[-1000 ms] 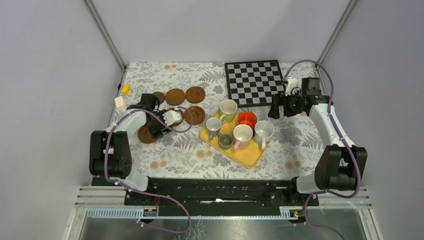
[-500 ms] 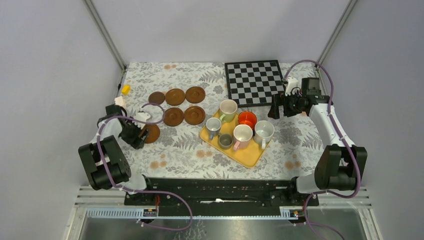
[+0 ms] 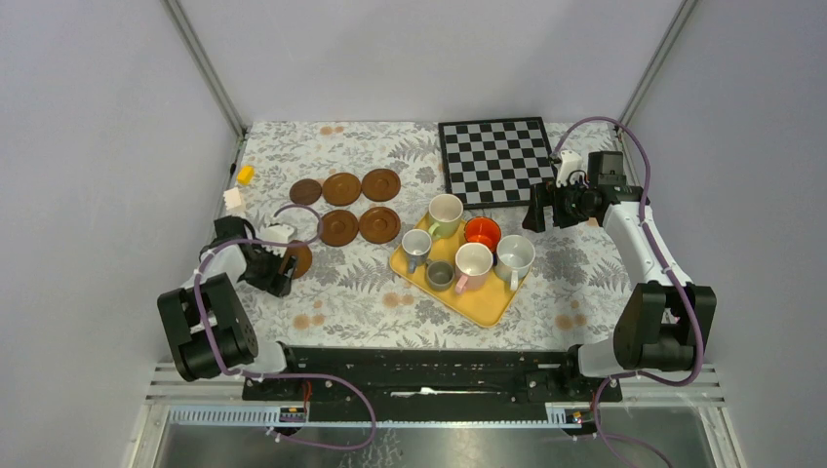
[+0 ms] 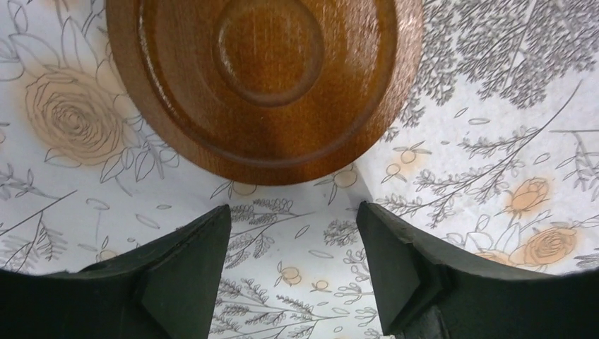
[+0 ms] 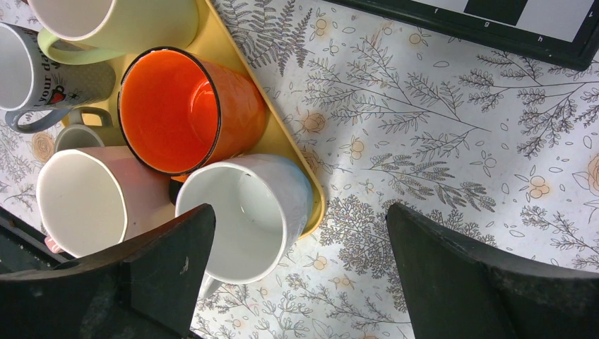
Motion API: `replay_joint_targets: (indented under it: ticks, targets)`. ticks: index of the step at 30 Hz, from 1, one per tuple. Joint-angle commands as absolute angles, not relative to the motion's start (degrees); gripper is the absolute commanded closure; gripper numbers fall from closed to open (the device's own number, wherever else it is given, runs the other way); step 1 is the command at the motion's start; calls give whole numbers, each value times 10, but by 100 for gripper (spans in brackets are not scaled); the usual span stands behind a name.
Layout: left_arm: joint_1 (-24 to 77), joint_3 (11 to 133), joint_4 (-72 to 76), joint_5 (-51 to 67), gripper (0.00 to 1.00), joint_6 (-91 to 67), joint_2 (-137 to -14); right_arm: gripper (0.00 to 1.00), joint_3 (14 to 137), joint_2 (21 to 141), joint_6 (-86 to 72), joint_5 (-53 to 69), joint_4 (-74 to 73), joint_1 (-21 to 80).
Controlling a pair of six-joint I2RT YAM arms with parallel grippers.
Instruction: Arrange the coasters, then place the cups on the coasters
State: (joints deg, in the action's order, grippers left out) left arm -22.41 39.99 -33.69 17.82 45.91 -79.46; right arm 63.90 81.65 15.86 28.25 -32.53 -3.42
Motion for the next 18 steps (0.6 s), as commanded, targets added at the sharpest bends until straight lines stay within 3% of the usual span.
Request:
replay_joint_targets:
  ticks: [1,18]
  targets:
    - [-207,415,-304,205,29,414,-823,2,654,819,167,297,-331,-37]
    - [-174,450,-191,164,31,295,-925,2,655,826,169,301,-332,-37]
